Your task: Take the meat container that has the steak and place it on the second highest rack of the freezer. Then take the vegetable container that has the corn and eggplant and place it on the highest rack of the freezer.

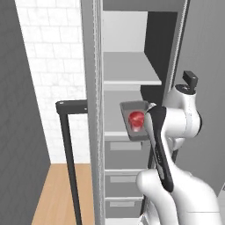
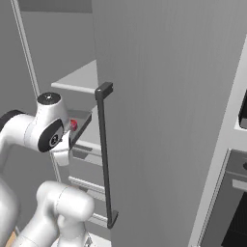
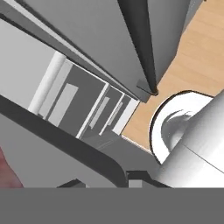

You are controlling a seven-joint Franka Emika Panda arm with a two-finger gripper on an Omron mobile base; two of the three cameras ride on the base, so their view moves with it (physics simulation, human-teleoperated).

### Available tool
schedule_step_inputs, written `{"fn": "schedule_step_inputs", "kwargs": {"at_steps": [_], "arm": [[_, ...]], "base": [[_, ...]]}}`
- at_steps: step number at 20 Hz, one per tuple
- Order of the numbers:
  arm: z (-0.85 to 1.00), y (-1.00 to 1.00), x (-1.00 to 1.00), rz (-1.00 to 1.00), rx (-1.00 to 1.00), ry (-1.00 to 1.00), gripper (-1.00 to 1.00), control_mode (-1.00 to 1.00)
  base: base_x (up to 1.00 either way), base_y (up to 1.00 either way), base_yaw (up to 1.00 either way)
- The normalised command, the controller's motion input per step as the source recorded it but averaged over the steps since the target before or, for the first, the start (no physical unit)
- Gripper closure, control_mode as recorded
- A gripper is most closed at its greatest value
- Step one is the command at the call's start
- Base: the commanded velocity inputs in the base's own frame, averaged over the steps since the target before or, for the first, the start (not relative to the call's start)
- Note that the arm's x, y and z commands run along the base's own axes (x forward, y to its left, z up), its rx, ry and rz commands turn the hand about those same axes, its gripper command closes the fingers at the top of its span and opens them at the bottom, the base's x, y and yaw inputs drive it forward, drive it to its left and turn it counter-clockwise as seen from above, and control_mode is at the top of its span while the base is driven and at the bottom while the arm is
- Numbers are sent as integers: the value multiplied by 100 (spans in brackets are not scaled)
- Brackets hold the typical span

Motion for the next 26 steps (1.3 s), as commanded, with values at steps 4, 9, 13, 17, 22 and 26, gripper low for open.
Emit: {"fn": "schedule_step_inputs", "kwargs": {"at_steps": [4, 9, 13, 17, 22, 26], "arm": [[-73, 4, 18, -4, -7, 0, 100, -100], [-28, 9, 41, -1, 0, 0, 100, -100], [-1, 9, 81, -3, 0, 0, 100, -100], [0, 0, 84, -4, 0, 4, 100, -100], [-26, 0, 50, -1, -1, 4, 100, -100], [-2, 0, 70, 0, 0, 0, 100, -100]], "base": [[0, 0, 0], [0, 0, 0], [0, 0, 0], [0, 0, 0], [0, 0, 0], [0, 0, 0]]}}
